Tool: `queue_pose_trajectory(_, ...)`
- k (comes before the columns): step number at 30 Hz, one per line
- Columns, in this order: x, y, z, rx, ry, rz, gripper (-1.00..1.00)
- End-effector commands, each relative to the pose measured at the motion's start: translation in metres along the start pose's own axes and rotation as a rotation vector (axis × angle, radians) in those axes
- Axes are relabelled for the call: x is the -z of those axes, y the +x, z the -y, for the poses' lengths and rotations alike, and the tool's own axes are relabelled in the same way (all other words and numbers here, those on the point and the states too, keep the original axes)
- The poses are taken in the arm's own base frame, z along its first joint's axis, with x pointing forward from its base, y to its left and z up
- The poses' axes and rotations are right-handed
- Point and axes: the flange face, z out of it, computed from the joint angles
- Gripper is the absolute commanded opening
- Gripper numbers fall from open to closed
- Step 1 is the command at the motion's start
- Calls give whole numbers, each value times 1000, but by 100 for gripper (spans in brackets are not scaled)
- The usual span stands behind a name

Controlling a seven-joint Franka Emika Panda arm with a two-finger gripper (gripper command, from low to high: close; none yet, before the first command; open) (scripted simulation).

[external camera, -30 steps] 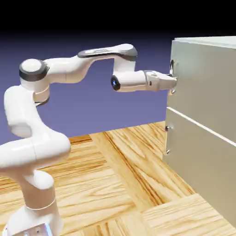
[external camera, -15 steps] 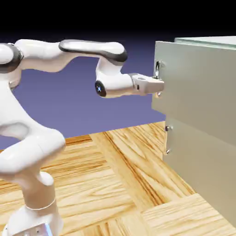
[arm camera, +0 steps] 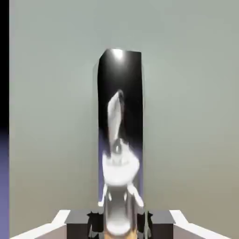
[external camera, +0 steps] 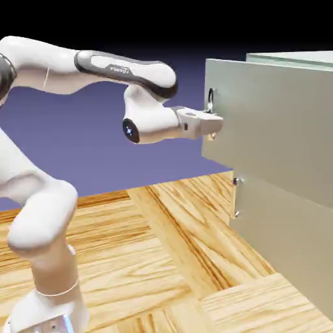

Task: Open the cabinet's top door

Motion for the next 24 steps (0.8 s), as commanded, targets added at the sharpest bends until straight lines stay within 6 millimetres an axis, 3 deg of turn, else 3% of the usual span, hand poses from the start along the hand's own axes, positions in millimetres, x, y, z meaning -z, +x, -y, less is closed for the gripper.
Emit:
queue_pose_trajectory(1,3,0,-1,0,3,4,-100)
queue_pose_trajectory(7,22,5,-5,-1,29,30,-100)
queue_pose_trajectory(16,91,25,-25,-1,129,129,-100)
queue_pose_trajectory(24,137,43,-43,-1,199,199,-100)
